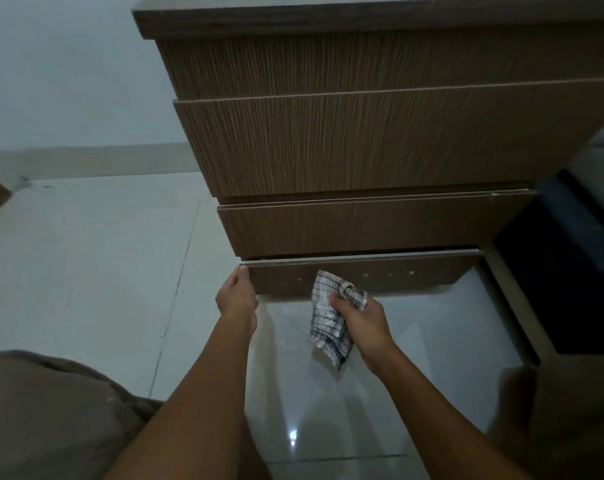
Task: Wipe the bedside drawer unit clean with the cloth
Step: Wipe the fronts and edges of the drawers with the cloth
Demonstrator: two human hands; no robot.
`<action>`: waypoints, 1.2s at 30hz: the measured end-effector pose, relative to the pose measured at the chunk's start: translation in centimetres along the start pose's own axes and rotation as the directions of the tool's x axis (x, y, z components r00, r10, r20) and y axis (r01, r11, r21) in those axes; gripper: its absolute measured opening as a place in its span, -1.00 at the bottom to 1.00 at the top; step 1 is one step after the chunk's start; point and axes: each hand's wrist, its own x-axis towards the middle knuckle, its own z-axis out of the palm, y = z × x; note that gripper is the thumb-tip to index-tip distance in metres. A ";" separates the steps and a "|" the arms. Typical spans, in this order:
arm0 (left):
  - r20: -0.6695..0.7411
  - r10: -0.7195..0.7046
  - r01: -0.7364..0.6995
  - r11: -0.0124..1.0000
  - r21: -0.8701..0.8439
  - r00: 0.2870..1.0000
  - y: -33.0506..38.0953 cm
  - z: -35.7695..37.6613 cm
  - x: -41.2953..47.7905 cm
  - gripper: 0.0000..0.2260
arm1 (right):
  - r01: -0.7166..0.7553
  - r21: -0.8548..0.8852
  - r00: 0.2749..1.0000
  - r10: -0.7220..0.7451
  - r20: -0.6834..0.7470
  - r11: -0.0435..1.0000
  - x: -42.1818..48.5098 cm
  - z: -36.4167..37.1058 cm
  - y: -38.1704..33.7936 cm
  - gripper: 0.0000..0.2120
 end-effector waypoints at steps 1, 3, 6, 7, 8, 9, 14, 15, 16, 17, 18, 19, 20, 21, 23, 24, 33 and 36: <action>-0.008 -0.011 0.011 1.000 -0.015 1.000 0.0 0.2 0.0 -0.66 | 0.043 -0.019 0.999 -0.044 -0.032 0.999 0.0 -0.7 0.2 -0.91; -0.013 -0.032 0.032 0.999 -0.041 0.999 0.2 0.6 0.1 -0.68 | 0.126 -0.096 0.990 -0.132 -0.057 0.987 -0.1 -2.1 0.9 -0.90; -0.016 -0.047 0.046 0.997 -0.062 0.999 0.3 1.1 0.4 -0.73 | 0.207 -0.277 0.970 -0.233 -0.065 0.938 0.1 -4.2 2.0 -0.82; -0.022 -0.048 0.047 0.997 -0.068 0.999 0.3 1.2 0.5 -0.74 | 0.217 -0.288 0.960 -0.258 -0.113 0.933 0.2 -4.8 2.4 -0.78; -0.026 -0.048 0.046 0.996 -0.073 0.999 0.3 1.3 0.6 -0.74 | 0.223 -0.274 0.941 -0.280 -0.188 0.936 0.4 -5.4 2.5 -0.76; -0.024 -0.049 0.047 0.996 -0.074 0.999 0.3 1.4 0.7 -0.73 | 0.226 -0.246 0.914 -0.292 -0.282 0.943 0.7 -6.0 2.6 -0.75; -0.053 -0.035 0.031 0.997 -0.075 0.998 0.0 1.9 1.0 -0.72 | 0.203 -0.100 0.794 -0.224 -0.565 0.974 2.6 -9.2 2.0 -0.65; -0.057 -0.032 0.028 0.997 -0.071 0.998 -0.1 2.0 1.0 -0.72 | 0.201 -0.097 0.783 -0.220 -0.582 0.975 3.0 -9.7 1.9 -0.65; -0.055 -0.032 0.028 0.997 -0.069 0.998 -0.2 2.1 1.1 -0.71 | 0.202 -0.098 0.771 -0.220 -0.598 0.974 3.4 -10.1 1.8 -0.65; -0.053 -0.035 0.031 0.997 -0.067 0.998 -0.2 2.2 1.1 -0.71 | 0.203 -0.097 0.758 -0.219 -0.614 0.974 3.8 -10.5 1.7 -0.66; -0.051 -0.037 0.034 0.997 -0.067 0.998 -0.2 2.2 1.2 -0.71 | 0.204 -0.091 0.749 -0.215 -0.627 0.975 4.1 -10.7 1.7 -0.67; -0.045 -0.040 0.037 0.997 -0.065 0.998 -0.2 2.2 1.2 -0.71 | 0.206 -0.080 0.742 -0.209 -0.637 0.975 4.3 -11.0 1.6 -0.68; -0.038 -0.040 0.038 0.998 -0.059 0.998 -0.2 2.2 1.2 -0.70 | 0.206 -0.068 0.742 -0.201 -0.640 0.976 4.4 -11.1 1.6 -0.68; -0.028 -0.038 0.036 0.998 -0.053 0.999 -0.2 2.2 1.2 -0.69 | 0.206 -0.062 0.743 -0.197 -0.639 0.977 4.6 -11.2 1.5 -0.68; -0.013 -0.035 0.034 0.999 -0.034 0.999 -0.2 2.0 1.2 -0.69 | 0.209 -0.059 0.736 -0.197 -0.647 0.976 4.9 -11.4 1.5 -0.69; -0.002 -0.039 0.039 0.999 -0.018 0.999 -0.1 1.9 1.4 -0.68 | 0.209 -0.059 0.727 -0.195 -0.658 0.976 5.1 -11.5 1.5 -0.71; 0.140 -0.102 0.087 0.990 0.115 0.985 1.1 0.0 2.3 -0.69 | 0.205 -0.078 0.677 -0.199 -0.709 0.976 6.5 -11.4 1.8 -0.70; 0.165 -0.118 0.094 0.985 0.147 0.979 1.4 -0.1 2.2 -0.78 | 0.219 -0.076 0.610 -0.197 -0.768 0.973 7.3 -11.4 1.1 -0.65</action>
